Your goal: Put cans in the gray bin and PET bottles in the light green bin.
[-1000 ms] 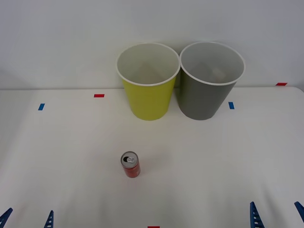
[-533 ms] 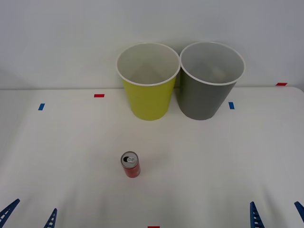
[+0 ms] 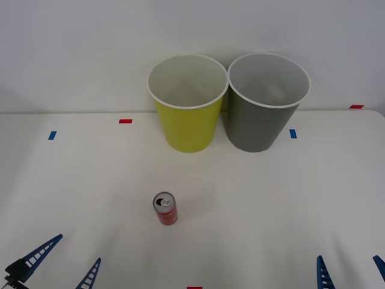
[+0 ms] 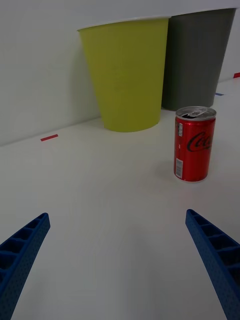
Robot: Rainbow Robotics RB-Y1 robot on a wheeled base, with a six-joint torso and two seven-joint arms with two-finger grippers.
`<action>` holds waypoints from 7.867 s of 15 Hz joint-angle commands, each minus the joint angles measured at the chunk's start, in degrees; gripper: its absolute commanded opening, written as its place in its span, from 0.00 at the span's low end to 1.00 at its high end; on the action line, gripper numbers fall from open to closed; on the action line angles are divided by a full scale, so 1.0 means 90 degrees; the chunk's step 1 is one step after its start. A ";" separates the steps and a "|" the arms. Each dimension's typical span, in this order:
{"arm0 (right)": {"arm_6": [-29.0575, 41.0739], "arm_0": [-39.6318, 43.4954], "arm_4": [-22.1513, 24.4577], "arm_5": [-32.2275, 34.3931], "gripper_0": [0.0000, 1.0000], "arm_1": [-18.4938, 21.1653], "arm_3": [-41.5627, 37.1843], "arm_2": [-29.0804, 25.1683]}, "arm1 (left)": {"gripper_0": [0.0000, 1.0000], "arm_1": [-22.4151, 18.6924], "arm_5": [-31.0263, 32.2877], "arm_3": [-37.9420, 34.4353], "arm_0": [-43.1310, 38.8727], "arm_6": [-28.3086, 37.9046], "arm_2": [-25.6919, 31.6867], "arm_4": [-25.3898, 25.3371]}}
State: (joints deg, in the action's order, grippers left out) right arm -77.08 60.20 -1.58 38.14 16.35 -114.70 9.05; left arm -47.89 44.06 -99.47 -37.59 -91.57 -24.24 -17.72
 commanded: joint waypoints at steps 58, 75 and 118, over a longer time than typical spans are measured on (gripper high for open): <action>0.0000 0.0000 0.0000 0.0000 1.00 0.0000 0.0000 0.0000 | 0.05 0.0917 -0.0726 0.1639 0.4695 -0.0382 -0.3235 -0.1332; 0.0000 0.0000 0.0000 0.0000 1.00 0.0000 0.0000 0.0000 | 0.00 -0.0147 -0.4173 -0.1398 0.4450 -0.0021 -0.1955 -0.1518; 0.0000 0.0000 0.0000 0.0000 1.00 0.0000 0.0000 0.0000 | 0.00 0.2187 -0.9651 -0.1906 0.8796 -0.0382 0.1658 -0.4077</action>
State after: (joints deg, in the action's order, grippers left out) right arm -77.08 60.20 -1.58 38.14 16.35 -114.69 9.05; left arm -28.27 -44.37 -118.26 40.39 -94.91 -8.07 -54.80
